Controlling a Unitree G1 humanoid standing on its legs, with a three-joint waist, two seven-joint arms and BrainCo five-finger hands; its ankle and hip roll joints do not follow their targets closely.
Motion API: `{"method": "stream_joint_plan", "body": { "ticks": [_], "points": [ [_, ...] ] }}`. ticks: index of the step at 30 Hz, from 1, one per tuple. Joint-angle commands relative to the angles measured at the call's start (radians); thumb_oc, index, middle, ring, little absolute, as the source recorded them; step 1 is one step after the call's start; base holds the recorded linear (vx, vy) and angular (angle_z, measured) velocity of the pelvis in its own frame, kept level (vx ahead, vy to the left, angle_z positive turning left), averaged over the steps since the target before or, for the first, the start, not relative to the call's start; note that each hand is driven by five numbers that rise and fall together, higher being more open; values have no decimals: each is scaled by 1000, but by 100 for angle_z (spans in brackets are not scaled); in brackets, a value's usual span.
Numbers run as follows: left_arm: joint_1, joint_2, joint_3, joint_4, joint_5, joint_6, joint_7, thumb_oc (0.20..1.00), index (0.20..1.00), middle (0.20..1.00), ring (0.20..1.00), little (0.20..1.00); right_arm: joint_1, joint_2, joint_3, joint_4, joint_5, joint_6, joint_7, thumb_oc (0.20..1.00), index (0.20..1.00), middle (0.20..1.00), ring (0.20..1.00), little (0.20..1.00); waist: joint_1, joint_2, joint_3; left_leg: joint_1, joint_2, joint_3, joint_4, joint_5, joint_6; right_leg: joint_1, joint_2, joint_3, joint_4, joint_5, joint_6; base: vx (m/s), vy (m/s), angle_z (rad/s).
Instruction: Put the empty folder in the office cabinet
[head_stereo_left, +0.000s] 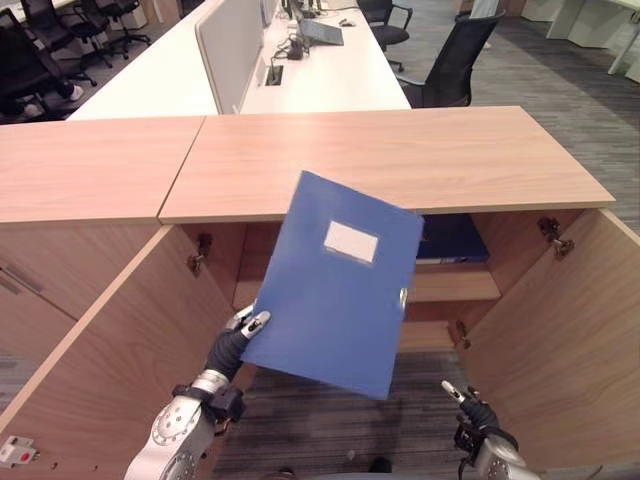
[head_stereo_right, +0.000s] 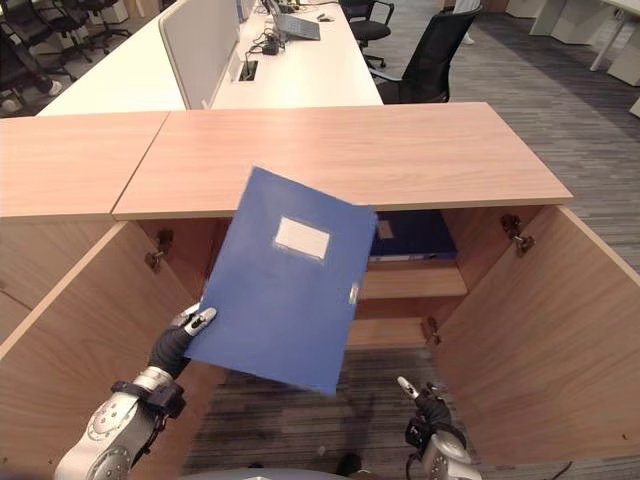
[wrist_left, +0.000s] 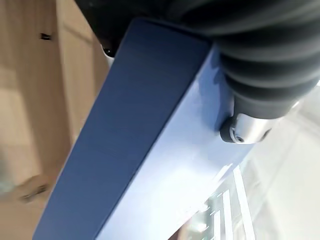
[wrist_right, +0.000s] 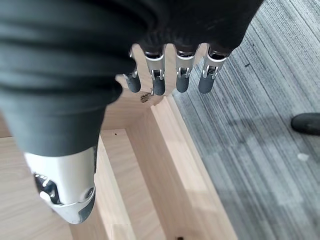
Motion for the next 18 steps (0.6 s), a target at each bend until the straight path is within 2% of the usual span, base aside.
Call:
{"method": "stream_joint_plan", "body": {
  "ticks": [1, 11, 18],
  "points": [
    [-25, 19, 6, -61, -13, -57, -33, 200, 200, 200, 200, 200, -67, -6, 32, 10, 42, -14, 35, 1000, 1000, 1000, 1000, 1000, -5, -47, -18, -54, -16, 8, -19, 7, -4, 60, -39, 57, 0, -76, 81, 0, 0, 0],
    [-53, -12, 93, 98, 291, -102, 19, 200, 200, 200, 200, 200, -4, -43, -1, -395, 222, -57, 150, 1000, 1000, 1000, 1000, 1000, -7, -52, -22, -57, -17, 12, -19, 6, -7, 56, -44, 52, 0, -76, 81, 0, 0, 0],
    [-90, -47, 140, 167, 413, -118, 61, 200, 200, 200, 200, 200, 14, -55, 22, -524, 266, -51, 215, 1000, 1000, 1000, 1000, 1000, -3, -59, -27, -60, -14, 19, -19, 8, -10, 55, -46, 44, 0, -75, 80, 0, 0, 0]
  ]
}}
